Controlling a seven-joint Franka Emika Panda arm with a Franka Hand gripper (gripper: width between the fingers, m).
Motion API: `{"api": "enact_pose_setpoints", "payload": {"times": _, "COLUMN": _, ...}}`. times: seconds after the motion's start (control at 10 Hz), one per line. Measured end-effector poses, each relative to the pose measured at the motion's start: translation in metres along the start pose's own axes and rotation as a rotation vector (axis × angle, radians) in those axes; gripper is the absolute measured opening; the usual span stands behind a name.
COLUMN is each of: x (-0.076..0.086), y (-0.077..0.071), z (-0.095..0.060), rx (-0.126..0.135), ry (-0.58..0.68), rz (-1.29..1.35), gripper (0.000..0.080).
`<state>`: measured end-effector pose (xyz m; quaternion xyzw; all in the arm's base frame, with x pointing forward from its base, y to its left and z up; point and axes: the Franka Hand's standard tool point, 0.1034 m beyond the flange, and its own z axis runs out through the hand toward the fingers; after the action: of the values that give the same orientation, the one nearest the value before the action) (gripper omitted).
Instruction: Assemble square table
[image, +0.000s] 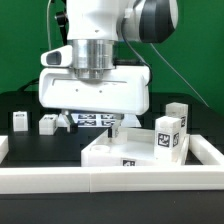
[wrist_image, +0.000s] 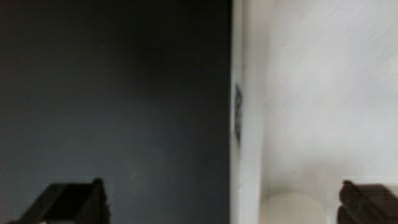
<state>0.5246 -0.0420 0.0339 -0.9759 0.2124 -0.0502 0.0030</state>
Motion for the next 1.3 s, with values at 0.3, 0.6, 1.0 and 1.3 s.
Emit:
{"api": "enact_pose_setpoints", "payload": {"times": 0.3, "x": -0.002, "y": -0.012, "z": 0.001, "rx": 0.004, "ry": -0.012, "rz": 0.023, "gripper": 0.0649}}
{"api": "enact_pose_setpoints", "payload": {"times": 0.6, "x": -0.002, "y": -0.011, "z": 0.001, "rx": 0.004, "ry": -0.012, "rz": 0.027, "gripper": 0.0649}}
{"api": "enact_pose_setpoints", "payload": {"times": 1.0, "x": -0.002, "y": 0.005, "z": 0.006, "rx": 0.024, "ry": 0.020, "rz": 0.060, "gripper": 0.0649}}
{"api": "enact_pose_setpoints", "payload": {"times": 1.3, "x": -0.004, "y": 0.009, "z": 0.011, "rx": 0.023, "ry": 0.018, "rz": 0.082, "gripper": 0.0520}}
